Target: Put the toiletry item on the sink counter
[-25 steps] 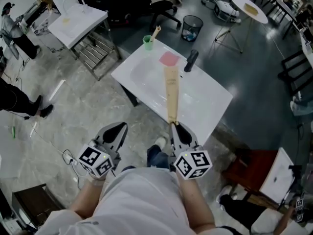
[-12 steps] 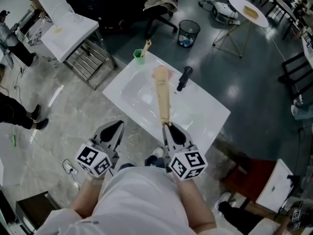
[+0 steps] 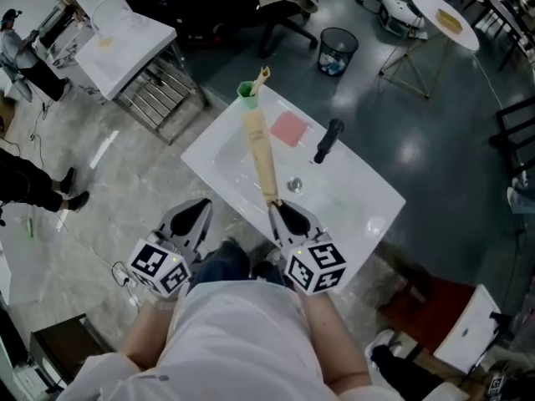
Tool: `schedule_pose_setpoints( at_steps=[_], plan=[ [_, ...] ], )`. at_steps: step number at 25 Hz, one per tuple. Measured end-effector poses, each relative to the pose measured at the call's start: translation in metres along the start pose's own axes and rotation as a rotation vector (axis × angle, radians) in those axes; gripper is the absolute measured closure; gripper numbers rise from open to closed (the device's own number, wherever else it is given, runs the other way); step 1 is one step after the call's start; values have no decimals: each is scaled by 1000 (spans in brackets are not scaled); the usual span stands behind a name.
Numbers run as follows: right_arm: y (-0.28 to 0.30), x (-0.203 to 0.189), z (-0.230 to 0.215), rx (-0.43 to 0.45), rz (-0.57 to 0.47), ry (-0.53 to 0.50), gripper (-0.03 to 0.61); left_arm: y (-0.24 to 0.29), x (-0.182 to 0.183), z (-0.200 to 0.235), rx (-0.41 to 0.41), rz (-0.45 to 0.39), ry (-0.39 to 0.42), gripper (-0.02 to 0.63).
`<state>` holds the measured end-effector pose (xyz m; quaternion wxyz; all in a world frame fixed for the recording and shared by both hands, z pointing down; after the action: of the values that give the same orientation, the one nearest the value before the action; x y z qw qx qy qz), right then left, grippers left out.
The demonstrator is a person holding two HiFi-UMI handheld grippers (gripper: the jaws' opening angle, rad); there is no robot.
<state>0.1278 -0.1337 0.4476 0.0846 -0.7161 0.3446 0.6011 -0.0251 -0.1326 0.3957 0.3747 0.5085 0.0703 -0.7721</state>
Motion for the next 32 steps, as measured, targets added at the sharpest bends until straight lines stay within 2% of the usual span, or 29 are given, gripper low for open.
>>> schedule_pose_setpoints(
  at_steps=[7,20,32],
  plan=[
    [56,-12,16,96,103,-10,529,-6,14,39,33,0,-28,595],
    [179,-56,32,138,243,13,529,-19,47,139,78,10,-74,595],
    [269,-108,41,192,388,-28,529,-24,41,211,131,39,-126,595]
  ],
)
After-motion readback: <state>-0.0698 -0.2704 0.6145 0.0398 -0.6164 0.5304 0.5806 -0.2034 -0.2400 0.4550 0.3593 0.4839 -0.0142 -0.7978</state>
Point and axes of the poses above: the fingertips, and each gripper's own axes: y forward along the fingers, z to its left, x out of its top, the point moved 2 cm from there along -y, backward along the fingers, and after that the axes turned 14 degrees about -y, right-handed, at the moved point
